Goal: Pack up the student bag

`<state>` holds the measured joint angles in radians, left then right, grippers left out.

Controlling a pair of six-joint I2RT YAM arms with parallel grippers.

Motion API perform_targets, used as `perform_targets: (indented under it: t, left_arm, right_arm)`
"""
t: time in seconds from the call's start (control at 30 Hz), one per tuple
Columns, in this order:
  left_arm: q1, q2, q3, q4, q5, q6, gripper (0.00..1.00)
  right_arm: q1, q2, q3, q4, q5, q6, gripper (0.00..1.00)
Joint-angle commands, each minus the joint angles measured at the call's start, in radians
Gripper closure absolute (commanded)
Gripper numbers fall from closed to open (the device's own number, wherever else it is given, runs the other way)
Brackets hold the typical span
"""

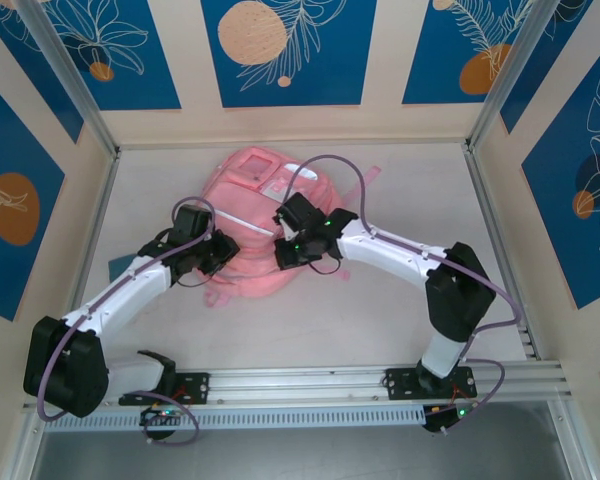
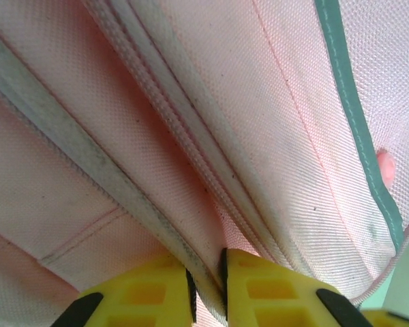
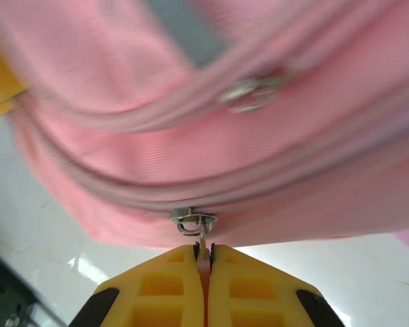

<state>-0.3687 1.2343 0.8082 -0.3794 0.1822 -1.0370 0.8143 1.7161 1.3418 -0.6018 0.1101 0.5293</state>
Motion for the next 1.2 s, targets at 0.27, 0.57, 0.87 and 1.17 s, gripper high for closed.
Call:
perform_targets:
  t: [0.27, 0.57, 0.87, 1.17]
  left_arm:
    - [0.007, -0.044, -0.013, -0.102, -0.066, 0.08, 0.88]
    - [0.007, -0.07, -0.017, -0.147, -0.052, 0.136, 0.91]
    - [0.001, -0.116, 0.016, -0.103, 0.036, 0.196, 0.7]
    - [-0.058, -0.066, 0.167, -0.095, 0.138, 0.314, 0.39]
  right_arm:
    - [-0.204, -0.004, 0.022, -0.062, 0.077, -0.031, 1.0]
    - [-0.264, 0.085, 0.145, -0.104, 0.226, -0.09, 1.0]
    - [-0.261, 0.053, 0.145, -0.093, 0.21, -0.206, 0.94]
    - [-0.306, -0.053, 0.021, -0.079, 0.282, -0.422, 0.9]
